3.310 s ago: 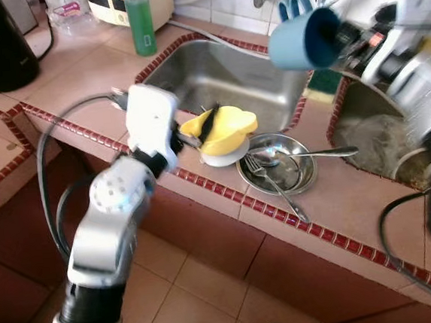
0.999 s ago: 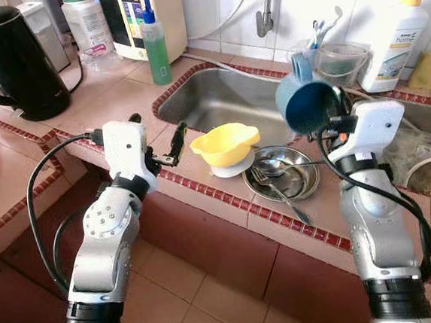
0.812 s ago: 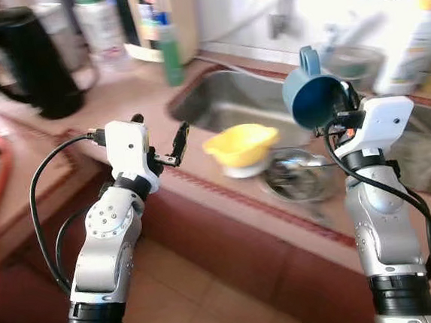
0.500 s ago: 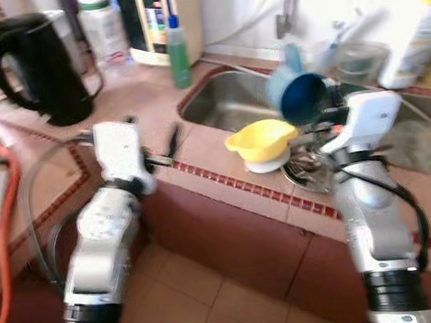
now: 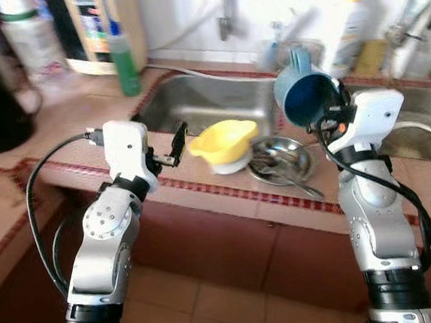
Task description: Kitchen organization
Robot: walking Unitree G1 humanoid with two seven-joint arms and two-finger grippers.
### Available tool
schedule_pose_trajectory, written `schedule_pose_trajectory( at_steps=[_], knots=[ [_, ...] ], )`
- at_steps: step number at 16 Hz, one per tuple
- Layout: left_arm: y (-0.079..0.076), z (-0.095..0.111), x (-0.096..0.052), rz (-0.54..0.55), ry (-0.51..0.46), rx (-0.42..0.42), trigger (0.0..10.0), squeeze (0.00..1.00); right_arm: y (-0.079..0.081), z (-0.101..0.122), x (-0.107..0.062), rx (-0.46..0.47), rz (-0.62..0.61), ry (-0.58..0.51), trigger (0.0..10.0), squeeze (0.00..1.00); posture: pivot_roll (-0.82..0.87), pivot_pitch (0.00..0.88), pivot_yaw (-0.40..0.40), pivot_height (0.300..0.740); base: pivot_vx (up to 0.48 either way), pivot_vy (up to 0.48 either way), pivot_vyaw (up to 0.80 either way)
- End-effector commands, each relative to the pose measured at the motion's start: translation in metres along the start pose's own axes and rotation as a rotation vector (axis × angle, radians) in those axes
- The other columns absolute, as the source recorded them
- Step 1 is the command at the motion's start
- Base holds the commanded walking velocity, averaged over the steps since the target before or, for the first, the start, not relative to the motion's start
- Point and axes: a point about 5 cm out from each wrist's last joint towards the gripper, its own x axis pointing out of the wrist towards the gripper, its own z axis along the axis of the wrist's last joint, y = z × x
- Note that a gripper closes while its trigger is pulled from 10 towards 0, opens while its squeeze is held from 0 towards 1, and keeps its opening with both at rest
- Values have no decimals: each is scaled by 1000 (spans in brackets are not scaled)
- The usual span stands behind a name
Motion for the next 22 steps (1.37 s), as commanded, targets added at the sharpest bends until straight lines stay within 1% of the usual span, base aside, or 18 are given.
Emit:
schedule_pose_trajectory(
  at_steps=[1,4,7,15,17,19,20,21,22],
  knots=[
    [-2,7,1,-23,-25,11,10000,0,0,4,4,-7,-4,-11,10000,0,-151,45,27,740,0,0,-750],
    [-2,9,1,-39,-42,2,10000,0,0,5,5,-15,-10,-13,10000,0,-151,47,27,740,92,0,-750],
    [-3,9,1,-39,-42,3,10000,0,1,7,4,-1,-8,-39,10000,0,-152,50,25,740,296,0,0],
    [-6,10,2,-39,-51,0,10000,0,2,3,5,-10,5,-26,10000,0,-148,42,9,740,301,0,0],
    [-7,9,3,-33,-44,-13,10000,0,3,3,6,-13,8,-27,10000,0,-147,36,6,740,0,0,0],
    [-9,6,4,-28,-19,-21,10000,0,2,-1,8,-14,-18,7,10000,0,-147,30,4,740,0,0,0],
    [-10,5,4,-38,-14,-28,10000,0,1,-5,9,2,-31,46,10000,0,-146,28,2,740,0,0,0],
    [-14,4,4,-61,6,-26,10000,0,0,-12,10,-5,-49,112,10000,0,-146,26,1,740,0,0,0],
    [-20,3,4,-97,30,-21,10000,0,-5,-23,13,-12,-87,208,10000,0,-145,25,-1,740,0,0,0]
  ],
)
